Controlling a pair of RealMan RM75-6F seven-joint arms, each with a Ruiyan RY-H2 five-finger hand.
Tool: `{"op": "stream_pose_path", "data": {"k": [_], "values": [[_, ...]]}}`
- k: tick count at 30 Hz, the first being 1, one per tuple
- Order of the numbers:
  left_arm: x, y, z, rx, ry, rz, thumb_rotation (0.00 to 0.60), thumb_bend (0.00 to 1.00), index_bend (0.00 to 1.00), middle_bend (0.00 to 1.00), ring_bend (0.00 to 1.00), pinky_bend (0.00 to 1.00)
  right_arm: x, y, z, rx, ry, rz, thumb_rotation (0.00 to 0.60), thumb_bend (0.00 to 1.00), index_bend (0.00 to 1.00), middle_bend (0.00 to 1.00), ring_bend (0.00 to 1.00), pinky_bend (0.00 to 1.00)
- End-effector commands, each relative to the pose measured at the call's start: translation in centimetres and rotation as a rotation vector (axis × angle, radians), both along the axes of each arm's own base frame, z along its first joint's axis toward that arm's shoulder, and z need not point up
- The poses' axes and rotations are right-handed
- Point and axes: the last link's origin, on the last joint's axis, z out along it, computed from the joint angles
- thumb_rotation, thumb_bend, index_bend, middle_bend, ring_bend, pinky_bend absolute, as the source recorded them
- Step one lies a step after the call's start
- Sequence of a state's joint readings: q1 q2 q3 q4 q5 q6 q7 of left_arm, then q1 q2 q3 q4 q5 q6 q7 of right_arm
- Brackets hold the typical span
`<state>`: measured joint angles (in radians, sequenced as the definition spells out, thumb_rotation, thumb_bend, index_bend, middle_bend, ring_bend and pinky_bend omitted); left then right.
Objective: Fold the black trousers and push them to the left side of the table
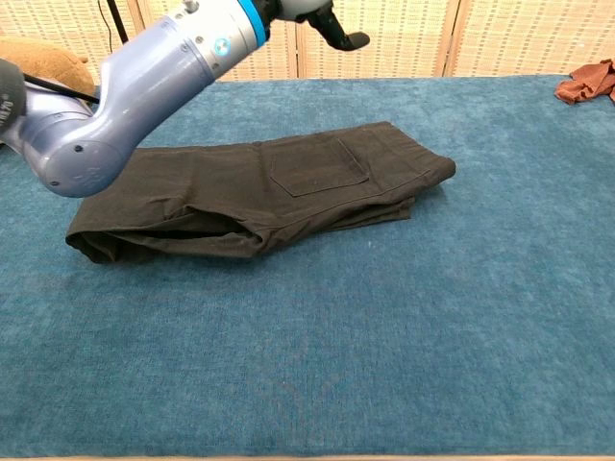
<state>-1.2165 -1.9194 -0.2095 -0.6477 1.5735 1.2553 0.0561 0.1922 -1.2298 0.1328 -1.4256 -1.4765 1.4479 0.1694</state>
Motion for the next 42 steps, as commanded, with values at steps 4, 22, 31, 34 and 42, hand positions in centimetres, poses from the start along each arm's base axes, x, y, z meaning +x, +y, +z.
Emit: {"op": "stream_pose_path", "data": {"k": [4,22,31,34,42], "values": [[-5.1,-0.4,3.4,-0.057,-0.052,0.065,0.600,0.21,0.00,0.00,0.00,0.24,0.0,0.1,-0.2,0.006,0.007,-0.002,0.600,0.00,0.00,0.00,0.00,0.00],[-24.2,-7.2,9.2,-0.244,0.000,0.329,0.600,0.21,0.00,0.00,0.00,0.14,0.4,-0.1,-1.7,0.049,0.033,0.000,0.600,0.00,0.00,0.00,0.00,0.00],[-28.9,-8.7,7.4,-0.306,0.090,0.446,0.600,0.21,0.00,0.00,0.00,0.14,0.5,-0.2,-2.2,0.061,0.041,0.001,0.600,0.00,0.00,0.00,0.00,0.00],[-29.8,-9.0,7.0,-0.312,0.101,0.463,0.600,0.21,0.00,0.00,0.00,0.14,0.4,-0.2,-2.2,0.061,0.041,-0.003,0.600,0.00,0.00,0.00,0.00,0.00],[-31.5,-9.2,6.2,-0.336,0.113,0.518,0.600,0.21,0.00,0.00,0.00,0.14,0.3,-0.4,-2.3,0.069,0.034,-0.009,0.600,0.00,0.00,0.00,0.00,0.00]]}}
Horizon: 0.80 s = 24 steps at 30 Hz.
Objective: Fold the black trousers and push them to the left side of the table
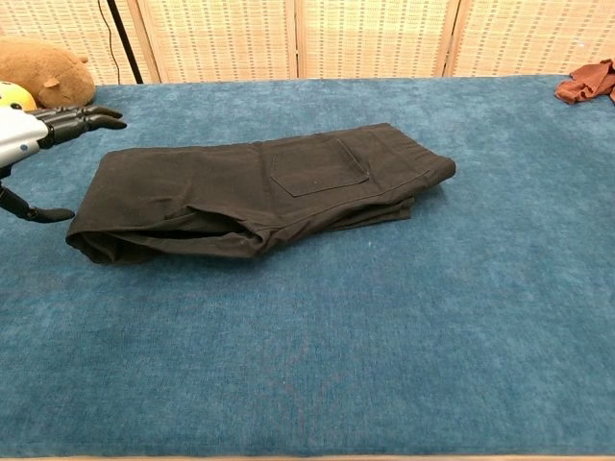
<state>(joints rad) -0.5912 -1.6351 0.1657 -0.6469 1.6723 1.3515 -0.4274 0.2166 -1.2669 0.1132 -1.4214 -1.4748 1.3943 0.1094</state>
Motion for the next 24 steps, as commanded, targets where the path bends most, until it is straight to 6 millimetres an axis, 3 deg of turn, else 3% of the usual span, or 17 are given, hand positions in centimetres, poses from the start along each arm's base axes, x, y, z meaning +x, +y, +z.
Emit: {"op": "stream_pose_path", "data": {"k": [1,16,24], "values": [[-0.1,0.0,-0.7,-0.015,0.008,0.004,0.600,0.21,0.00,0.00,0.00,0.14,0.0,0.0,-0.1,0.004,-0.001,-0.001,0.600,0.00,0.00,0.00,0.00,0.00],[-2.1,-0.8,-2.0,-0.086,0.082,0.043,0.600,0.21,0.00,0.00,0.00,0.14,0.0,0.0,-0.1,0.007,-0.008,-0.006,0.600,0.00,0.00,0.00,0.00,0.00],[-2.1,-0.9,-3.1,-0.111,0.096,0.047,0.600,0.22,0.00,0.00,0.00,0.14,0.0,0.0,0.0,0.002,-0.010,-0.007,0.600,0.00,0.00,0.00,0.00,0.00]]}}
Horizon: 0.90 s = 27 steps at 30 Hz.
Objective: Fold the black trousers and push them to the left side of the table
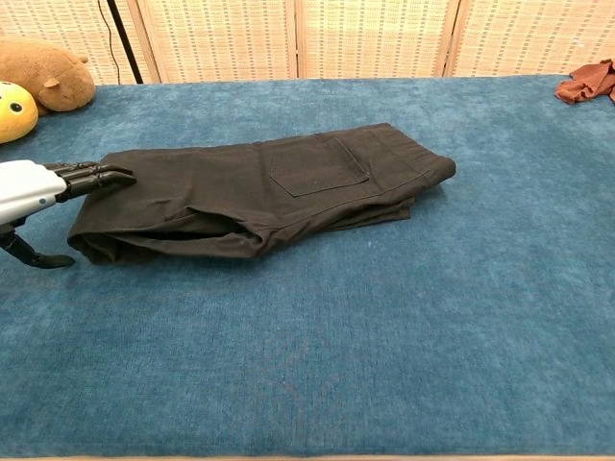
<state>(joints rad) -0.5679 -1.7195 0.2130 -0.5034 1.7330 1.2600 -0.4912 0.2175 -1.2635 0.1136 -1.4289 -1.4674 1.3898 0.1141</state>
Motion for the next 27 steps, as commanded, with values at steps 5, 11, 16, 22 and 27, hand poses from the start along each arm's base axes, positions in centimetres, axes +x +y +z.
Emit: {"op": "stream_pose_path", "data": {"k": [5,11,16,22,27], "values": [[0.7,0.4,-0.6,-0.002,0.003,-0.020,0.600,0.23,0.03,0.00,0.02,0.14,0.0,0.0,0.0,0.001,-0.001,0.002,0.600,0.00,0.00,0.00,0.00,0.00],[1.0,0.7,-0.6,0.006,0.006,-0.026,0.600,0.23,0.20,0.09,0.12,0.14,0.0,0.0,0.1,-0.001,-0.001,0.002,0.600,0.00,0.00,0.00,0.00,0.00],[1.1,0.8,-0.7,0.017,0.015,-0.033,0.600,0.23,0.23,0.12,0.15,0.14,0.0,0.0,0.1,-0.002,0.000,0.004,0.600,0.00,0.00,0.00,0.00,0.00],[1.6,1.2,-1.0,0.041,0.036,-0.067,0.600,0.23,0.30,0.19,0.19,0.14,0.1,0.1,0.1,-0.002,0.000,0.007,0.600,0.00,0.00,0.00,0.00,0.00],[1.8,1.3,-1.1,0.059,0.054,-0.084,0.600,0.24,0.39,0.26,0.24,0.14,0.1,0.1,0.1,-0.003,0.001,0.008,0.600,0.00,0.00,0.00,0.00,0.00]]}}
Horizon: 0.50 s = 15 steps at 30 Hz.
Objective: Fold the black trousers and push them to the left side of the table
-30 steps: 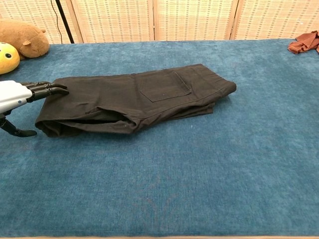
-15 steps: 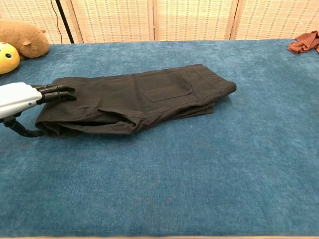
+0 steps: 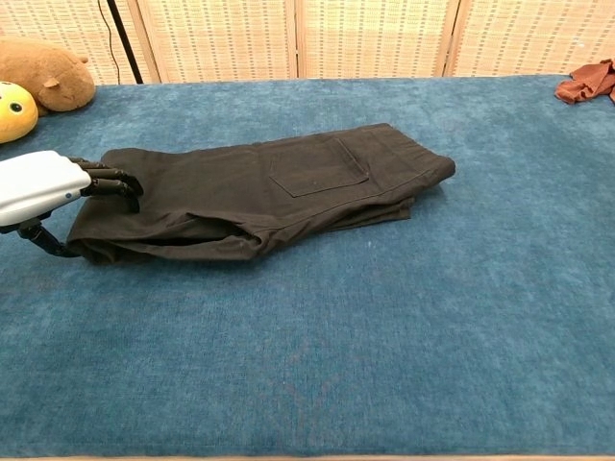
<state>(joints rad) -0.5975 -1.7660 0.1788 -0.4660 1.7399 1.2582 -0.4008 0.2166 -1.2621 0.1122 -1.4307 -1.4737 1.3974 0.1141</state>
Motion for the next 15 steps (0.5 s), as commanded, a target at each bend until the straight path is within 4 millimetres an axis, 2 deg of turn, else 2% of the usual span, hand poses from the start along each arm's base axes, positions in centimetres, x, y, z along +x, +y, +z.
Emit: {"op": "stream_pose_path", "data": {"k": [1,8,15], "values": [[0.09,0.14,-0.10,0.009,0.009,-0.007,0.600,0.24,0.40,0.27,0.24,0.14,0.01,0.01,0.02,-0.001,0.000,0.001,0.600,0.00,0.00,0.00,0.00,0.00],[0.18,0.35,-0.09,0.024,0.011,-0.014,0.600,0.27,0.46,0.33,0.28,0.15,0.04,0.04,0.11,-0.003,-0.002,0.003,0.600,0.00,0.00,0.00,0.00,0.00],[0.50,1.00,0.04,0.060,0.017,-0.025,0.600,0.36,0.47,0.34,0.29,0.17,0.21,0.15,0.19,-0.007,-0.001,0.012,0.600,0.00,0.00,0.00,0.00,0.00]]}}
